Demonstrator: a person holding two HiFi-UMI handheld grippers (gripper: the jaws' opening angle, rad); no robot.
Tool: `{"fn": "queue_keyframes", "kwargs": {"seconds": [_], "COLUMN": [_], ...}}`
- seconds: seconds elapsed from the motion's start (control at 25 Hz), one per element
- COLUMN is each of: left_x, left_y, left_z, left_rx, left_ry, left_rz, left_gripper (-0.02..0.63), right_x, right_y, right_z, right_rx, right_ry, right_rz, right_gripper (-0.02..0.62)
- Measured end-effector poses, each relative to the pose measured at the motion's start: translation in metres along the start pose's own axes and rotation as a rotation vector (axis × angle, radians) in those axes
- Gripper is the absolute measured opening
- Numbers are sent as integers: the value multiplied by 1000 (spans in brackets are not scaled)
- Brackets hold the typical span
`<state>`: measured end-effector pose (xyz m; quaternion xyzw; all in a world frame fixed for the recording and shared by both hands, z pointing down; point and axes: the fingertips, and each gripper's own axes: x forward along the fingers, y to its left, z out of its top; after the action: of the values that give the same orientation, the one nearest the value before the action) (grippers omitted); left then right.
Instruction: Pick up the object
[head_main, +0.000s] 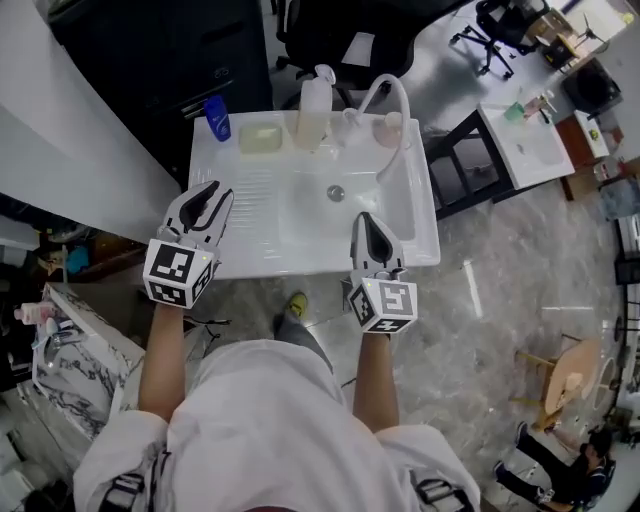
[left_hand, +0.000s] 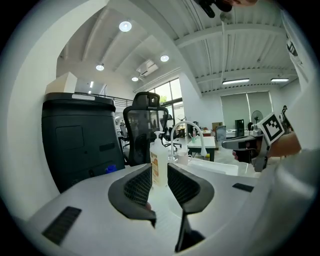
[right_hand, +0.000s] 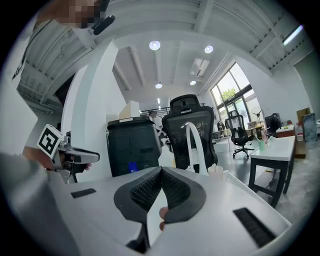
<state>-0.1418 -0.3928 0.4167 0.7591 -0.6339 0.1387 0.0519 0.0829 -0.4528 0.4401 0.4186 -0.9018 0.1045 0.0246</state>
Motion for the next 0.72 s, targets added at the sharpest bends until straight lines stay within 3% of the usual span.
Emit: {"fn": "queue_keyframes", "kwargs": {"seconds": [0.4, 0.72], "left_x": [54, 85], "left_y": [21, 41], "left_z": [-16, -39], "left_rx": [15, 78], "left_ry": [83, 143], "left_rz": [42, -27], "left_gripper": [91, 94], "right_x": [71, 102], "right_y": [-22, -18], "right_z": [-8, -19], "right_rx": [28, 30], "right_ry": [39, 65], "right_rz": [79, 62], "right_gripper": [6, 6]}}
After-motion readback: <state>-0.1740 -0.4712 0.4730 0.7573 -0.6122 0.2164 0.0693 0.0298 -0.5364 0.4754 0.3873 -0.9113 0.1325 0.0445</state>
